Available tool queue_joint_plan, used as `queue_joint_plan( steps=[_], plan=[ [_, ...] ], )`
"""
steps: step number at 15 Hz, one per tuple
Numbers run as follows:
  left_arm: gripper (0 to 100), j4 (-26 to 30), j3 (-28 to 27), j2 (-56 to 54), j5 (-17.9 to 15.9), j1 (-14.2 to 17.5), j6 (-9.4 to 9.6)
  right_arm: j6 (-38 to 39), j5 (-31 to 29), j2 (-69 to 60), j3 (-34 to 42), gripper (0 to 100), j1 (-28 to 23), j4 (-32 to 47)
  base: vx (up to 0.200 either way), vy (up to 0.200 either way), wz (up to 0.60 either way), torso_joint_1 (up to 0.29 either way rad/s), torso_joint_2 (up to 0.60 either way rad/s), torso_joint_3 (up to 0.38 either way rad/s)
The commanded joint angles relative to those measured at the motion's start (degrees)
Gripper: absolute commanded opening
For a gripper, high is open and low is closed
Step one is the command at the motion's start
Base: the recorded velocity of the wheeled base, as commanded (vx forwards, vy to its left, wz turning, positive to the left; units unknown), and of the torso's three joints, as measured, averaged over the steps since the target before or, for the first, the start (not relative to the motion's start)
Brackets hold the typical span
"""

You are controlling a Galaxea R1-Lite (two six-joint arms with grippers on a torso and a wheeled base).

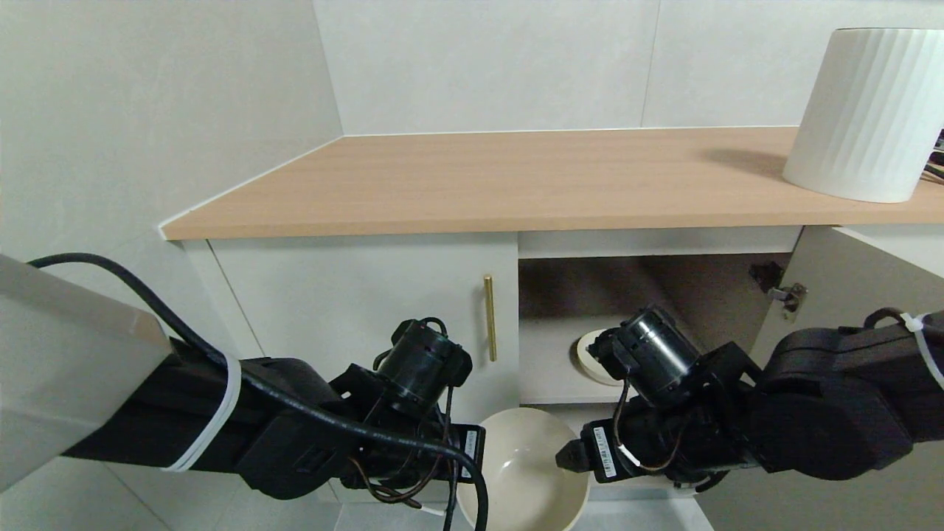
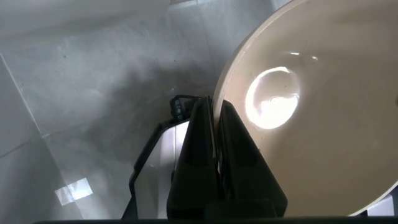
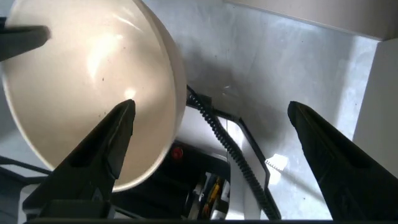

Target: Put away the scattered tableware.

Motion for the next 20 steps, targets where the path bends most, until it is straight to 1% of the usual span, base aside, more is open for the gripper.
queue_joint_plan(
  steps=[1, 2, 13, 14, 20],
  plan=[
    [0, -0.1, 0.0, -0.1, 0.0, 0.0, -0.03, 0.0, 0.0, 1.6, 0.1, 100, 0.0, -0.5, 0.0, 0.0, 0.0, 0.0, 0.0, 0.0],
    [0, 0.0, 0.0, -0.1, 0.0, 0.0, -0.03, 0.0, 0.0, 1.9, 0.0, 0, 0.1, -0.5, 0.0, 0.0, 0.0, 0.0, 0.0, 0.0],
    [0, 0.0, 0.0, -0.2, 0.0, 0.0, -0.03, 0.0, -0.1, 1.9, 0.1, 0, 0.0, -0.5, 0.0, 0.0, 0.0, 0.0, 0.0, 0.0],
    [100, 0.0, 0.0, -0.3, 0.0, 0.0, -0.12, 0.0, 0.0, 1.9, 0.1, 0, 0.0, -0.5, 0.0, 0.0, 0.0, 0.0, 0.0, 0.0],
    [100, -0.1, 0.0, -0.6, 0.5, 0.0, -0.12, 0.0, -0.2, 2.0, 0.2, 0, 0.0, -0.5, 0.0, 0.0, 0.0, 0.0, 0.0, 0.0]
  ],
)
